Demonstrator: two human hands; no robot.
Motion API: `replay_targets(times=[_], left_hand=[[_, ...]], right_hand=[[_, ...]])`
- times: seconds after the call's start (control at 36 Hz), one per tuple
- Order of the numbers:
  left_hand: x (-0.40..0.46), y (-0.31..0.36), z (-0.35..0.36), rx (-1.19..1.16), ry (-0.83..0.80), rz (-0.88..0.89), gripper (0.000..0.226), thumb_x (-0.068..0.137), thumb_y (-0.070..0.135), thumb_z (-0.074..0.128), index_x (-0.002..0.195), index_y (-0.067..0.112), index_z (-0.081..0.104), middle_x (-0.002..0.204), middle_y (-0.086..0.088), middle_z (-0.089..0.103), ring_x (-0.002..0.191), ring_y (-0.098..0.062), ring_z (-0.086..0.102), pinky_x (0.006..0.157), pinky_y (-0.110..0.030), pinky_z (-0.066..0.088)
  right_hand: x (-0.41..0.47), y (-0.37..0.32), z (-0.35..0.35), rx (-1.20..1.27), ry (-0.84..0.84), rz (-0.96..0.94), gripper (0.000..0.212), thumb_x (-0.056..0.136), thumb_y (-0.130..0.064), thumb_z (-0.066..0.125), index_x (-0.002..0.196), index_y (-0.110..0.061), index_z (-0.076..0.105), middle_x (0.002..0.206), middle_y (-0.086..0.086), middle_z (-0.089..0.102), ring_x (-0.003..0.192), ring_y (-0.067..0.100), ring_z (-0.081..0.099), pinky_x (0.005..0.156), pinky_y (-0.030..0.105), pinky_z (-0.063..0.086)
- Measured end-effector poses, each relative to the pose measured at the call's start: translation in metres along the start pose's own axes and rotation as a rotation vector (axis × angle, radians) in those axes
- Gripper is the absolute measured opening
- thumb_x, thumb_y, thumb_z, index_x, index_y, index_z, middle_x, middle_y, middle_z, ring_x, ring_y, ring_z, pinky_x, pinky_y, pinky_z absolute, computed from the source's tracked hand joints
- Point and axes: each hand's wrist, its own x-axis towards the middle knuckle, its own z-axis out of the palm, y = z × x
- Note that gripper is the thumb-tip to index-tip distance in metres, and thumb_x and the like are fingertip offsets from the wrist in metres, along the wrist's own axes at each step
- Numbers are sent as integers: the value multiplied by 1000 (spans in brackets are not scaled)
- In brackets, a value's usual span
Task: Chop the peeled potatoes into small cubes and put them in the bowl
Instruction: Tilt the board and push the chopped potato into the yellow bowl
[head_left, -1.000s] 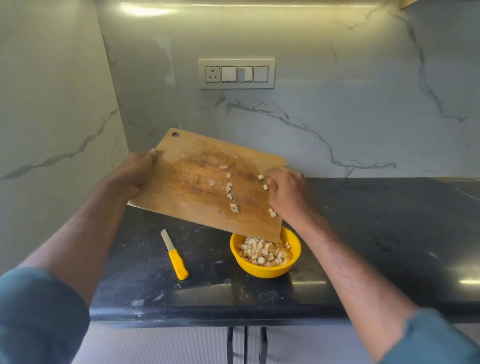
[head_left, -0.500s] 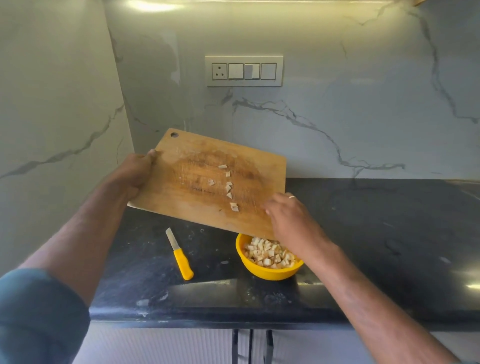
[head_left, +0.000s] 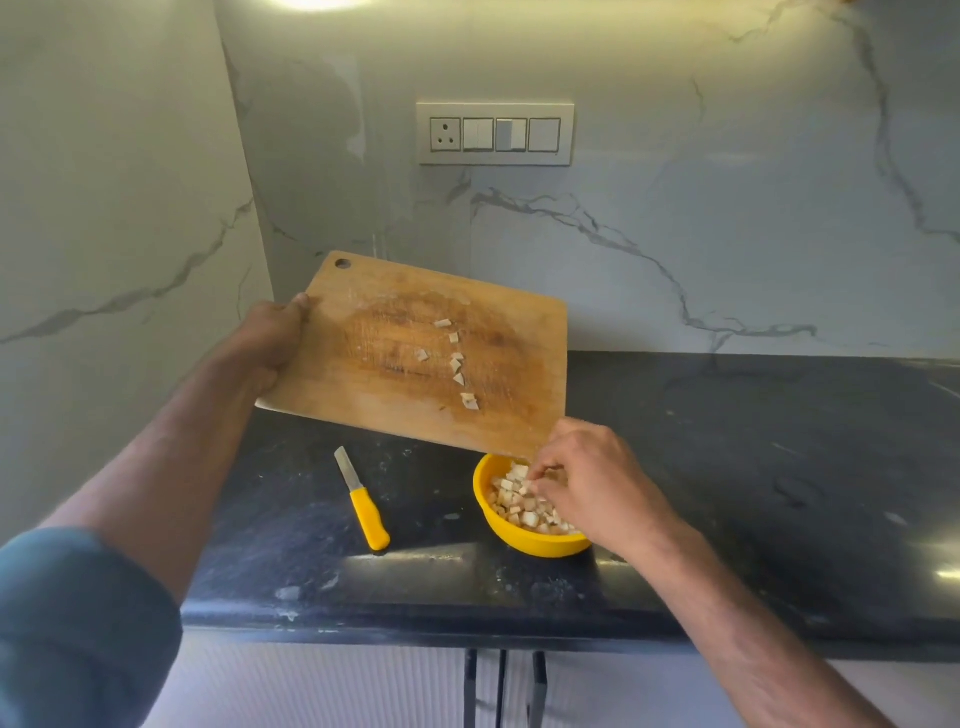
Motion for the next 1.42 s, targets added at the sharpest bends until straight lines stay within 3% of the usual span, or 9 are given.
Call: replay_targets(times=[0.17,0.28,0.42,0.56,0.78,0.86,0.97,1.17,1.42], left_hand=[[-3,4,-3,4,-7,9,60,106,53,43,134,3,58,120,-14,67,105,-33,64,86,-45,50],[-4,5,-1,-3,-21,16,58,106,52,43,131,3,60,116,-14,68,102,-33,66,86,-45,52],[-11,9,10,-24,-50,44,49,107,49,43,119,5,60,105,-11,67,88,-26,65,70,-36,51],[-18,13,22,-30,-57,65,52,107,48,44,122,2,62,106,-12,67,84,-23,64,60,-32,47],[-22,19,29,-34,-90,70,53,108,47,42,121,0,63,106,-13,68,85,-24,66,60,-31,48],[-21,18,27,-43,-103,64,53,108,48,43,120,1,63,105,-13,68,87,-25,66,61,-32,49],[-20,14,24,-33,-109,58,55,107,49,43,122,0,63,111,-16,69,91,-28,67,62,-33,50],[-27,14,22,-56,-119,40,48,108,46,42,121,3,60,103,-12,67,84,-24,65,57,-32,48],[-22,8,16,-94,-92,36,43,108,47,43,114,8,60,98,-9,66,85,-24,64,82,-41,51]], right_hand=[[5,6,-4,34,112,130,12,84,-15,78,79,-26,78,78,-13,71,72,2,65,69,29,61],[12,-4,-17,98,144,87,9,87,-17,75,87,-25,79,79,-15,72,69,-5,62,63,7,47],[51,-19,-22,144,267,-38,13,90,-11,72,99,-19,78,99,-8,73,82,-1,61,70,-3,37],[98,-29,-14,81,327,-147,29,94,3,58,115,-10,73,115,4,70,102,19,66,93,34,56],[127,-47,-8,-167,201,-189,40,98,2,46,133,-9,60,143,3,50,130,26,46,104,39,47],[124,-48,-2,-181,243,-182,29,95,2,48,116,-7,67,130,5,58,117,26,54,88,34,51],[116,-55,9,-151,318,-212,17,98,-6,55,100,-6,72,103,6,63,90,23,59,65,27,40],[104,-52,14,-135,272,-341,17,94,-12,66,82,-8,77,75,2,63,70,15,51,63,27,52],[66,-16,6,-157,156,-273,27,96,-22,57,78,-13,75,74,-3,62,70,13,44,72,39,54]])
